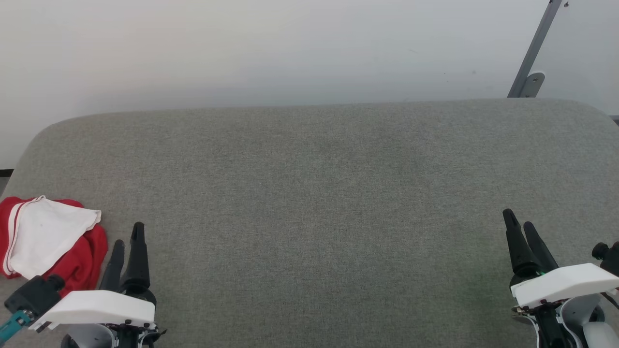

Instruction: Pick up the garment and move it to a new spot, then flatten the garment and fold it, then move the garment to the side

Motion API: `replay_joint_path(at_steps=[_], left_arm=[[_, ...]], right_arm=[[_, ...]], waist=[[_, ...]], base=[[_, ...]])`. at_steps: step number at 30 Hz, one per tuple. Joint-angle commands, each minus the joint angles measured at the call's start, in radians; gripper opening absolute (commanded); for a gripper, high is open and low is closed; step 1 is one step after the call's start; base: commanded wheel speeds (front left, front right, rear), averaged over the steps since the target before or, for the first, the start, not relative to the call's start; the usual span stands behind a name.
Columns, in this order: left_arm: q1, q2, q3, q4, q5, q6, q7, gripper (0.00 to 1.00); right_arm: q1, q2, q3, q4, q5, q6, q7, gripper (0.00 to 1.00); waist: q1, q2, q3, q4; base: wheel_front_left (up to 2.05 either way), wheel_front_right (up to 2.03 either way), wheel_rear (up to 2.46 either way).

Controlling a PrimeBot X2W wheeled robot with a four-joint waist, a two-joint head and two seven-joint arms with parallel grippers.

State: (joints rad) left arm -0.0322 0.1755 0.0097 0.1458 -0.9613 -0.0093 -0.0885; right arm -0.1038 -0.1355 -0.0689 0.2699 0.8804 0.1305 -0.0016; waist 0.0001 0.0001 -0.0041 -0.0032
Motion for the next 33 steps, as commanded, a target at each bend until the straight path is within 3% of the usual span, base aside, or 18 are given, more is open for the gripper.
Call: replay_joint_path(at_steps=[1,33], left_arm=[[-0.003,0.007,0.004,-0.016,0.024,-0.003,-0.007,1.0],[0.027,-0.002,0.043,-0.03,0.373,-0.091,-0.097,1.0]], right_arm=[[-0.024,-0.008,0.0,-0.012,-0.014,0.0,-0.006,1.0],[-0.012,-0.047,0.01,-0.047,-0.323,0.0,-0.056,1.0]], waist=[[0.0,-0.0001,0.0,0.0],[0.0,-0.0001,-0.005,-0.003]], base=[[0.0,0.0,0.0],[0.0,0.0,0.0]])
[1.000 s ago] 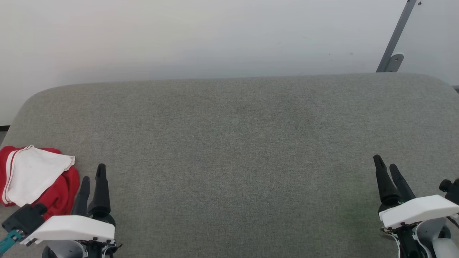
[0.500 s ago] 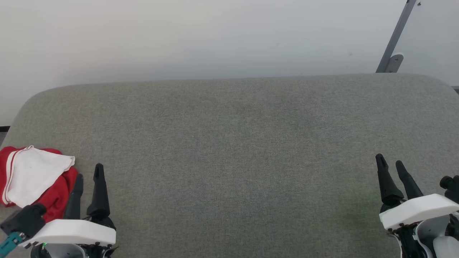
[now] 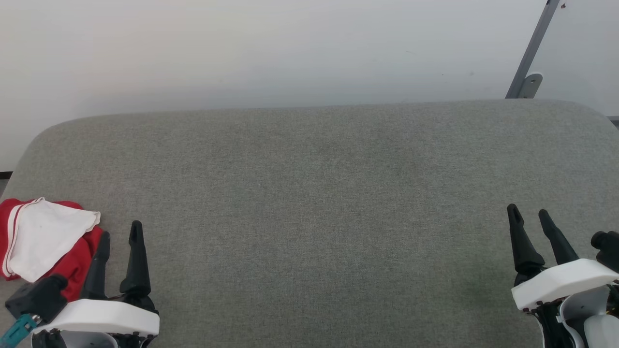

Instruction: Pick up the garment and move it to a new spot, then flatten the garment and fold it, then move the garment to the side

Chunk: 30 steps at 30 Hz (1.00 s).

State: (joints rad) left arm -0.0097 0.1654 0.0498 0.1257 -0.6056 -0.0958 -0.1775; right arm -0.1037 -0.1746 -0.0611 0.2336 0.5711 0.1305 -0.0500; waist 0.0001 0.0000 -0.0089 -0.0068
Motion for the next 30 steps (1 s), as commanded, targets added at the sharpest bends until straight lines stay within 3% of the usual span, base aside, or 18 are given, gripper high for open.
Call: replay_joint_path(at_steps=[1,30], left_arm=[[0.005,0.008,0.002,-0.01,0.027,-0.006,-0.011,1.0],[0.027,0.021,0.005,-0.021,0.236,-0.028,-0.067,1.0]], right_arm=[[-0.012,-0.008,0.002,-0.012,-0.023,0.0,-0.009,1.0],[-0.014,-0.032,0.013,-0.027,-0.235,0.0,-0.05,1.0]], waist=[[0.0,0.0,0.0,0.0],[0.0,0.0,-0.01,-0.001]], base=[[0.0,0.0,0.0],[0.0,0.0,0.0]])
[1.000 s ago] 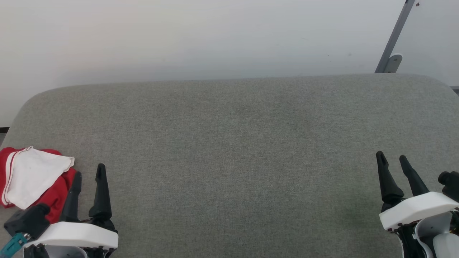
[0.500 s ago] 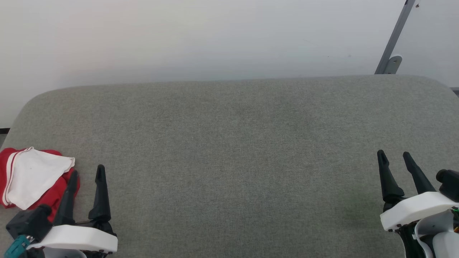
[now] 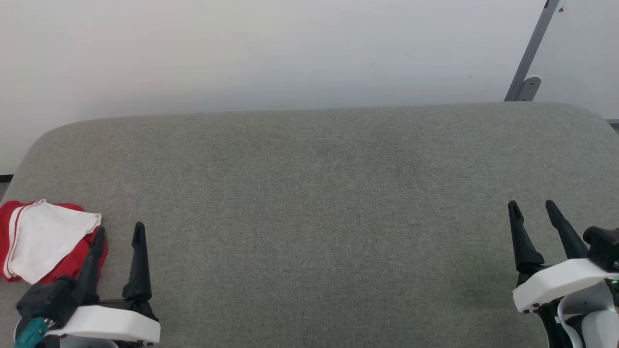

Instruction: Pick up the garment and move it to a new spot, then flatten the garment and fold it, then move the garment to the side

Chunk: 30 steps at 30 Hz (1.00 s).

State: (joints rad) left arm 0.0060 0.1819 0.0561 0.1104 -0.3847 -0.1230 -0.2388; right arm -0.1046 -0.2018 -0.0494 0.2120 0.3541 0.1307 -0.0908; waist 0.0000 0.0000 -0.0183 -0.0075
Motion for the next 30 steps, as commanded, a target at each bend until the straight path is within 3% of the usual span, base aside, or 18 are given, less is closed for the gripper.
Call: replay_joint_path(at_steps=[1,12,30], left_arm=[[0.012,0.005,-0.004,-0.006,0.02,-0.001,-0.009,1.0],[0.018,0.026,-0.022,-0.005,0.078,-0.007,-0.029,1.0],[0.013,0.033,-0.031,0.018,0.042,-0.007,-0.027,1.0]], right_arm=[[-0.014,-0.006,0.003,-0.006,-0.023,0.0,-0.01,1.0],[-0.008,-0.014,0.011,-0.013,-0.094,0.0,-0.029,1.0],[0.002,-0.011,0.013,-0.024,-0.104,0.0,-0.033,1.0]], waist=[[0.0,0.0,0.0,0.0],[0.0,0.0,-0.002,-0.002],[0.0,0.0,-0.002,-0.002]], base=[[0.0,0.0,0.0],[0.0,0.0,0.0],[0.0,0.0,0.0]])
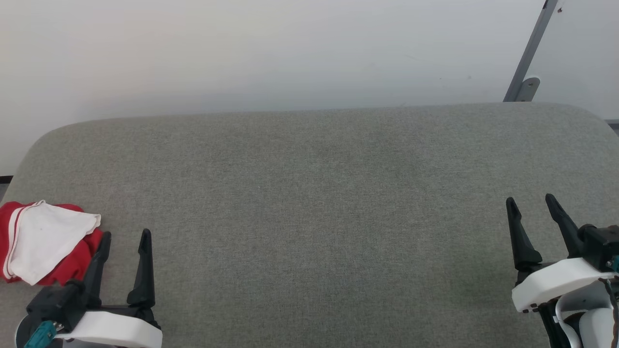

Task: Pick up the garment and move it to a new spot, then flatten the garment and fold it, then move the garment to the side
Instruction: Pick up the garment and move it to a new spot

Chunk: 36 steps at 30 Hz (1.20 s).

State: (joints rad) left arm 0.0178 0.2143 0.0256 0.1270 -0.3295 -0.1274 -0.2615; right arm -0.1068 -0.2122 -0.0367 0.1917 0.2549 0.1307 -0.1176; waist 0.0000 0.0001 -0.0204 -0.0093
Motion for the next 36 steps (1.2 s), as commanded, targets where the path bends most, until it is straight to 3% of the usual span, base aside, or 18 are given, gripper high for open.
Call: replay_joint_path(at_steps=[1,13,28,36], left_arm=[[0.0,0.001,-0.002,0.003,-0.012,-0.003,-0.005,1.0],[-0.018,-0.002,0.007,0.034,-0.047,0.004,-0.005,1.0],[-0.014,0.004,0.063,0.052,-0.076,0.075,0.016,1.0],[-0.002,0.008,0.068,0.041,-0.083,0.09,0.031,1.0]], right_arm=[[0.003,-0.001,0.001,-0.003,-0.005,0.0,-0.007,1.0],[0.005,-0.001,0.014,-0.012,-0.006,0.0,-0.006,1.0],[-0.036,-0.022,0.122,0.012,0.021,0.0,0.01,1.0],[-0.053,-0.031,0.161,0.026,0.033,0.0,0.013,1.0]], waist=[[0.0,-0.0001,0.0,0.0],[0.0,-0.0001,-0.001,0.029],[0.0,-0.0001,-0.017,0.228],[0.0,-0.0001,-0.027,0.338]], base=[[0.0,0.0,0.0],[0.0,0.0,0.0],[0.0,0.0,0.0],[0.0,0.0,0.0]])
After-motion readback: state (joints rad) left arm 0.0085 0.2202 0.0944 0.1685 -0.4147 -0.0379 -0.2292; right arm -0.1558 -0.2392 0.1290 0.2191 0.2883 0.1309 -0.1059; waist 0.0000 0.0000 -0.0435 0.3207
